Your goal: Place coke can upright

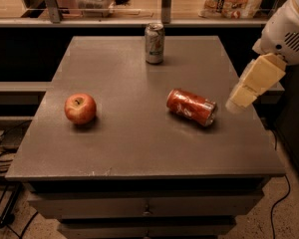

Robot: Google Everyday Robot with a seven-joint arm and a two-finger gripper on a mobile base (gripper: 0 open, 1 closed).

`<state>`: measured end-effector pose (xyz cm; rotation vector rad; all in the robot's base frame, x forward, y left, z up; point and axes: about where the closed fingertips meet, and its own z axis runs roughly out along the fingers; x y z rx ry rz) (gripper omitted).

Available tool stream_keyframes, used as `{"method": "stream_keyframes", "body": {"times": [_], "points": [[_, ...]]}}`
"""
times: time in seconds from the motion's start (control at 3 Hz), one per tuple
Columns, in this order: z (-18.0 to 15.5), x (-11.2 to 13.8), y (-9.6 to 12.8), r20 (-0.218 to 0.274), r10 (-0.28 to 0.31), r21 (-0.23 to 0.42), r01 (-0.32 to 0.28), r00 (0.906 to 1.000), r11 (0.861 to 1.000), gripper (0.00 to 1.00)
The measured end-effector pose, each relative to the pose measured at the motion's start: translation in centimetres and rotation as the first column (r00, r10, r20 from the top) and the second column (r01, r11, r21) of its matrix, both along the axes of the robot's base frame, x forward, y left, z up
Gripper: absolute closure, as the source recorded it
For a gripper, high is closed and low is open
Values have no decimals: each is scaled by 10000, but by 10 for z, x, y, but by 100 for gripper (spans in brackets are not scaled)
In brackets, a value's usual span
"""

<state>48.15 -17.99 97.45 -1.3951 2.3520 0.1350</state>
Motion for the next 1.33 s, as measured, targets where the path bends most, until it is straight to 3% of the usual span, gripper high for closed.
{"method": "stream_keyframes", "body": {"times": [0.67, 1.33], "points": [[-20, 9, 59, 306, 958, -1193, -915, 9949, 9886, 0], [-60, 41, 92, -254, 1127, -1893, -1154, 9933, 9751, 0]]}}
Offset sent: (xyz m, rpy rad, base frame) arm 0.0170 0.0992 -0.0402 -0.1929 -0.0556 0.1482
